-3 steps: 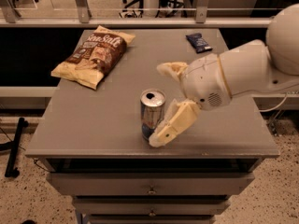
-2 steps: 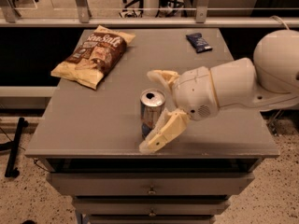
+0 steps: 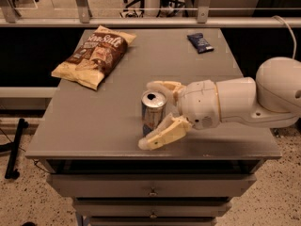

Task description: Move redbull can near brown chip bag

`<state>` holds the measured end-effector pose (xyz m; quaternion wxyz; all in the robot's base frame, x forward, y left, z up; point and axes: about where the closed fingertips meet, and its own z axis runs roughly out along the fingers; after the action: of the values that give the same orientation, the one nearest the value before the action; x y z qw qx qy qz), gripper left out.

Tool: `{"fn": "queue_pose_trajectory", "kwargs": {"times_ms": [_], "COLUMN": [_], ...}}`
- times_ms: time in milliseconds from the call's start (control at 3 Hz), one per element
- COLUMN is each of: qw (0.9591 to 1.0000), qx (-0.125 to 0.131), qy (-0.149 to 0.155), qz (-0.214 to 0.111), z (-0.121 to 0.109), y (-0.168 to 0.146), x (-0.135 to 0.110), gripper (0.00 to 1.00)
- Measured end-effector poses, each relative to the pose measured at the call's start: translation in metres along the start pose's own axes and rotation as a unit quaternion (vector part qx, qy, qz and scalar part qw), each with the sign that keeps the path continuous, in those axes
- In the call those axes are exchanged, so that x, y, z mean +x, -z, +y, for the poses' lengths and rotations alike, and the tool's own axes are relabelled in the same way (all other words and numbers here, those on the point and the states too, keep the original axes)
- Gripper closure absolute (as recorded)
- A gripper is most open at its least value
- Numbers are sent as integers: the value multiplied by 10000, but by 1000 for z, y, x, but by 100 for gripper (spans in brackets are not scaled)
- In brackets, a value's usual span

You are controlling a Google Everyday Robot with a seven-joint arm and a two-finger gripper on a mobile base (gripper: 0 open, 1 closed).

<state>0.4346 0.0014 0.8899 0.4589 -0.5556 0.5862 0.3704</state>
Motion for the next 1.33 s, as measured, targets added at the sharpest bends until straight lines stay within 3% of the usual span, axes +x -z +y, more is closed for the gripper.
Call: {"fn": "queue_pose_trajectory", "kwargs": {"times_ms": [667, 1000, 1333], "qw": [9993, 9987, 9970], "qx": [123, 297, 613], "qy": [-266, -264, -215], "qz": [-251, -307, -424], "z": [-9, -30, -66], "y": [2, 16, 52], "x": [1, -10, -26], "gripper": [64, 87, 100]}}
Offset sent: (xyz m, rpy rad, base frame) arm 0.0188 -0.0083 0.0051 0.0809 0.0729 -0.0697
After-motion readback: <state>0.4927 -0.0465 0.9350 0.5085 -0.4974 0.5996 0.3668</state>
